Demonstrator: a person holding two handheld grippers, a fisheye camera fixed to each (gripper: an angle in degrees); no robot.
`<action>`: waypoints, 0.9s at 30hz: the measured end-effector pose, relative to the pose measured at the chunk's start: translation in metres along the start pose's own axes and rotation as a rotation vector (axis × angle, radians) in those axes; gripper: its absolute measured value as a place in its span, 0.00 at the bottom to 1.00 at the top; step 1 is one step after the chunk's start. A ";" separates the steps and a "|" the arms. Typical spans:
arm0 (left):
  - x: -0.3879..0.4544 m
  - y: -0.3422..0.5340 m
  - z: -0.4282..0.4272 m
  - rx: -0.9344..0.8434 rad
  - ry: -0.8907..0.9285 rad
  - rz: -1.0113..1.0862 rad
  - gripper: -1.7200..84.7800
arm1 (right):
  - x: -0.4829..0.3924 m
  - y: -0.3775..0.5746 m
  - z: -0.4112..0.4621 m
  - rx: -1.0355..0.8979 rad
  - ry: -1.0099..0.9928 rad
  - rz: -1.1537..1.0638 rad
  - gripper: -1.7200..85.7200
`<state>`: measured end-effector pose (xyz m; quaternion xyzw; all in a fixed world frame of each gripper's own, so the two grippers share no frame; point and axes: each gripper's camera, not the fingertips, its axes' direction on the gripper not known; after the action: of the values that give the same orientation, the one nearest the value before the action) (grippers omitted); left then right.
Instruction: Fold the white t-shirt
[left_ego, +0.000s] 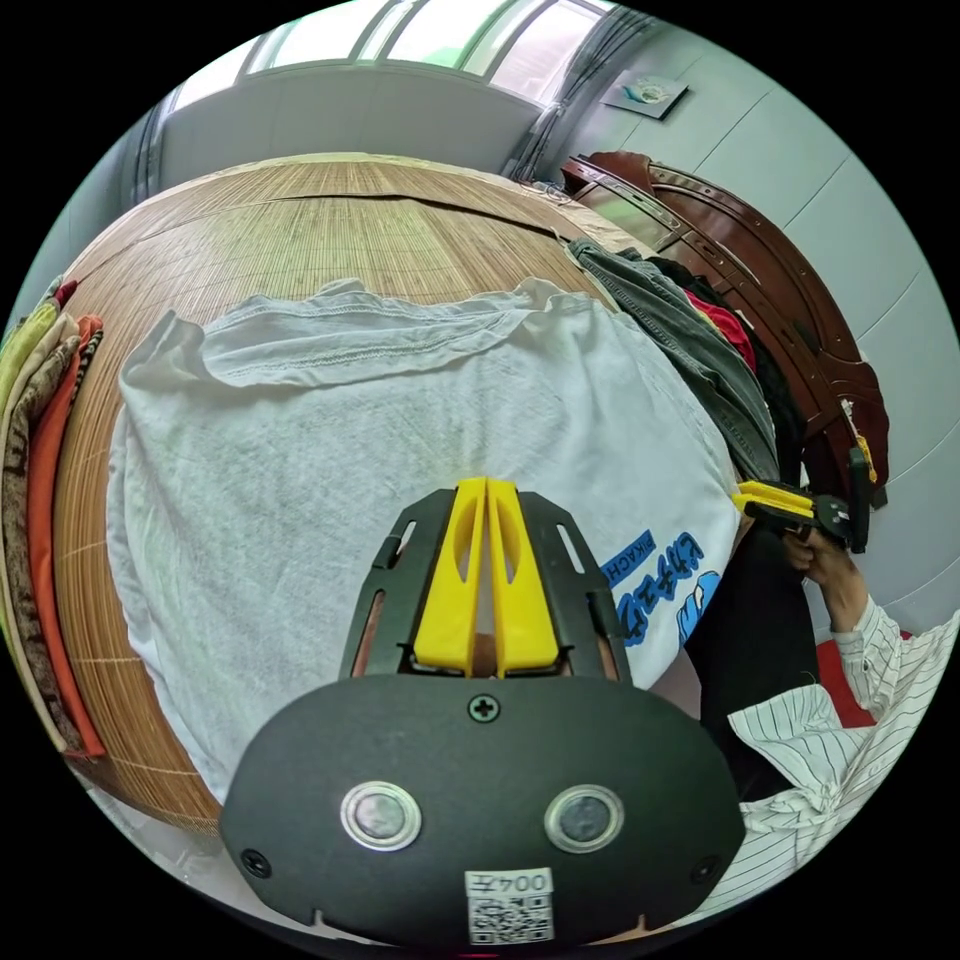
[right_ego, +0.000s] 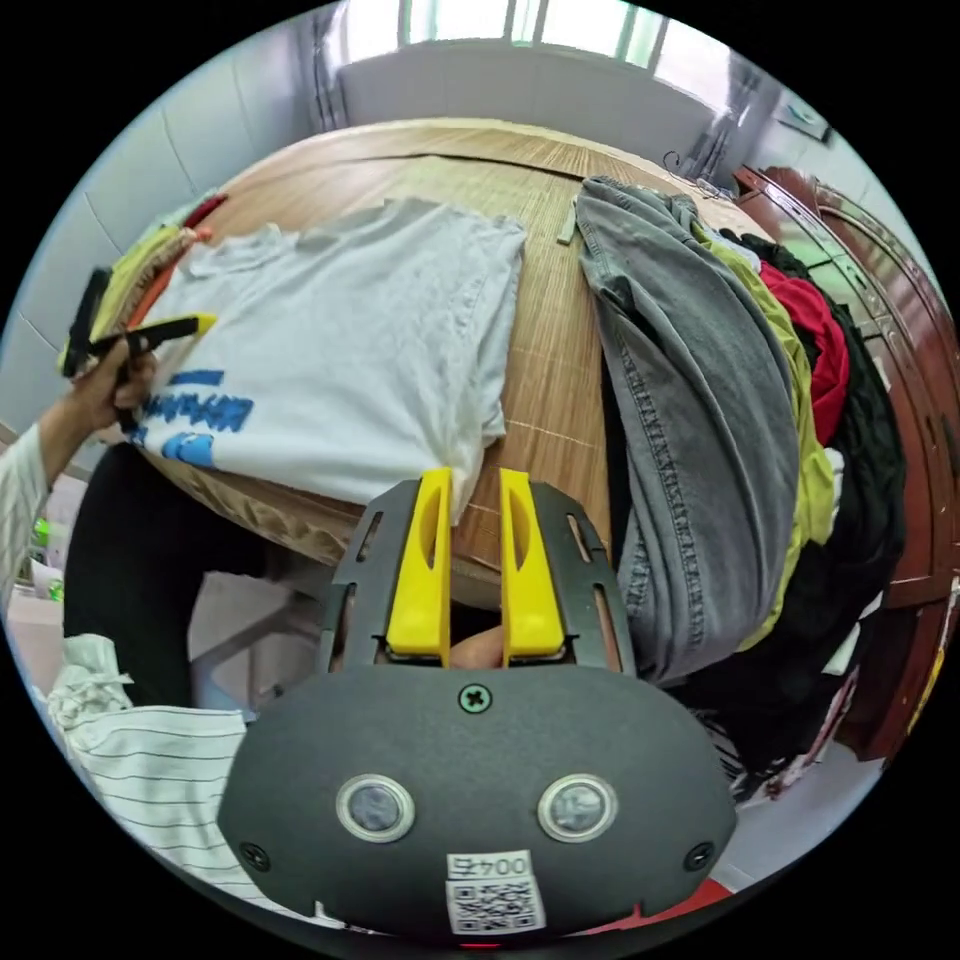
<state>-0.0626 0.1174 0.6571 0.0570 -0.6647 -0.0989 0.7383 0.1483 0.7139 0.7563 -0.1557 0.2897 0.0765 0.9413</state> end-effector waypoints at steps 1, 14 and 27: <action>0.000 -0.001 0.001 -0.001 0.001 -0.001 0.02 | 0.007 -0.001 -0.002 -0.001 -0.037 0.037 0.11; 0.005 -0.008 0.020 0.005 0.017 -0.007 0.02 | 0.009 -0.067 0.002 0.050 -0.237 0.139 0.09; 0.000 -0.010 0.043 0.012 0.006 -0.001 0.02 | -0.020 -0.158 0.012 0.154 -0.748 0.115 0.01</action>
<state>-0.1064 0.1101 0.6599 0.0623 -0.6630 -0.0951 0.7399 0.1750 0.5685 0.8164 -0.0294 -0.0606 0.1589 0.9850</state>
